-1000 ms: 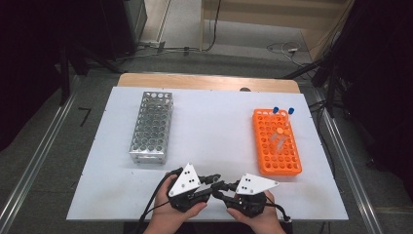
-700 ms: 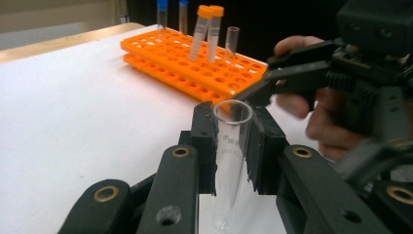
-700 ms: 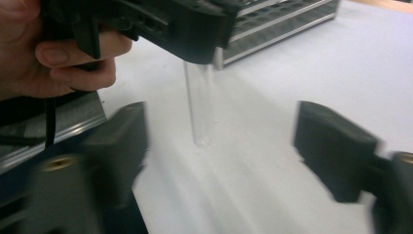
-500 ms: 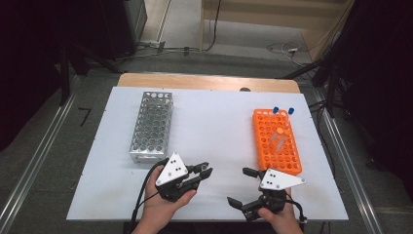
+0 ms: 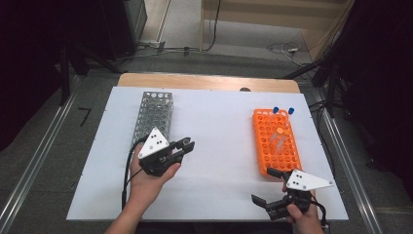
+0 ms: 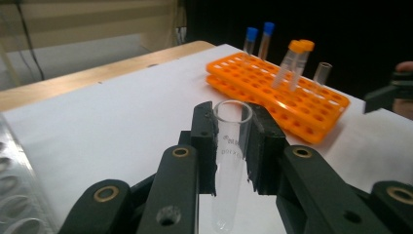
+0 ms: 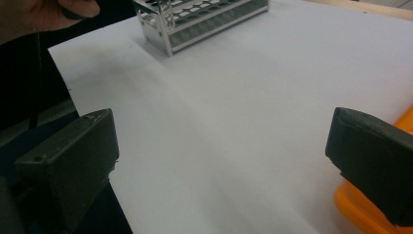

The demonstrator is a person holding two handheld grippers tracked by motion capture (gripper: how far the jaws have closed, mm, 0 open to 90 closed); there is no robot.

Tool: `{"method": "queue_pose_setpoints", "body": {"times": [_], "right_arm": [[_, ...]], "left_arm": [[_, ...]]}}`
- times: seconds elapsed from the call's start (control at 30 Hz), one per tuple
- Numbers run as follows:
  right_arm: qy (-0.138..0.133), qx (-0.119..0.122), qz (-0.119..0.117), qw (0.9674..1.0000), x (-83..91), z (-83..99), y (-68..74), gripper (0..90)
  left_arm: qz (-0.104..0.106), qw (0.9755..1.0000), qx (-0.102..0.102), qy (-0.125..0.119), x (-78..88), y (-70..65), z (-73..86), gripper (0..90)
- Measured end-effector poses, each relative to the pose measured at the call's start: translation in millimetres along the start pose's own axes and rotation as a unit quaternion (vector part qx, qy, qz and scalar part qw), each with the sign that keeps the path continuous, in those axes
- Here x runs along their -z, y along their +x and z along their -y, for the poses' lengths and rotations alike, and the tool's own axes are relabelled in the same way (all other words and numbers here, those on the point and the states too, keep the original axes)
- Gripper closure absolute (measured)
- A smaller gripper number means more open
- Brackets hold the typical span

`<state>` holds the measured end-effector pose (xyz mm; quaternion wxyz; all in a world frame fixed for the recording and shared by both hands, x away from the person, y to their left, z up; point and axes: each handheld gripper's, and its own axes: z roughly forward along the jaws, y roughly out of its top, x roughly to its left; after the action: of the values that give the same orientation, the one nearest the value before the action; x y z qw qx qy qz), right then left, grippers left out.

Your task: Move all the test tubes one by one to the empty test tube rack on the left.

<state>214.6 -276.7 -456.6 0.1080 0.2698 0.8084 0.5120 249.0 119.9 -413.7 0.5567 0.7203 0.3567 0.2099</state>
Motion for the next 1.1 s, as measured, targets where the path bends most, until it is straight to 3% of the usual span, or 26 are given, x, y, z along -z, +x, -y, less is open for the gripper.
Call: {"method": "queue_pose_setpoints", "body": {"times": [0.4, 0.67, 0.83, 1.1], "right_arm": [[-0.017, -0.022, 0.041, 0.9988, 27.7, 11.7, -22.6, 0.0], [-0.014, -0.033, 0.052, 0.9980, 30.5, 18.3, -37.0, 0.0], [-0.012, -0.037, 0.067, 0.9970, 31.4, 21.0, -41.7, 0.0], [-0.012, -0.039, 0.070, 0.9967, 31.4, 22.8, -43.5, 0.0]], "left_arm": [[-0.044, 0.9989, 0.015, -0.008, -13.3, 49.5, -20.0, 76.2], [-0.075, 0.9965, 0.029, -0.021, -26.6, 81.4, -33.6, 76.2], [-0.103, 0.9933, 0.046, -0.022, -36.1, 107.7, -41.2, 76.2], [-0.131, 0.9889, 0.064, -0.028, -52.0, 137.9, -53.5, 76.2]]}}
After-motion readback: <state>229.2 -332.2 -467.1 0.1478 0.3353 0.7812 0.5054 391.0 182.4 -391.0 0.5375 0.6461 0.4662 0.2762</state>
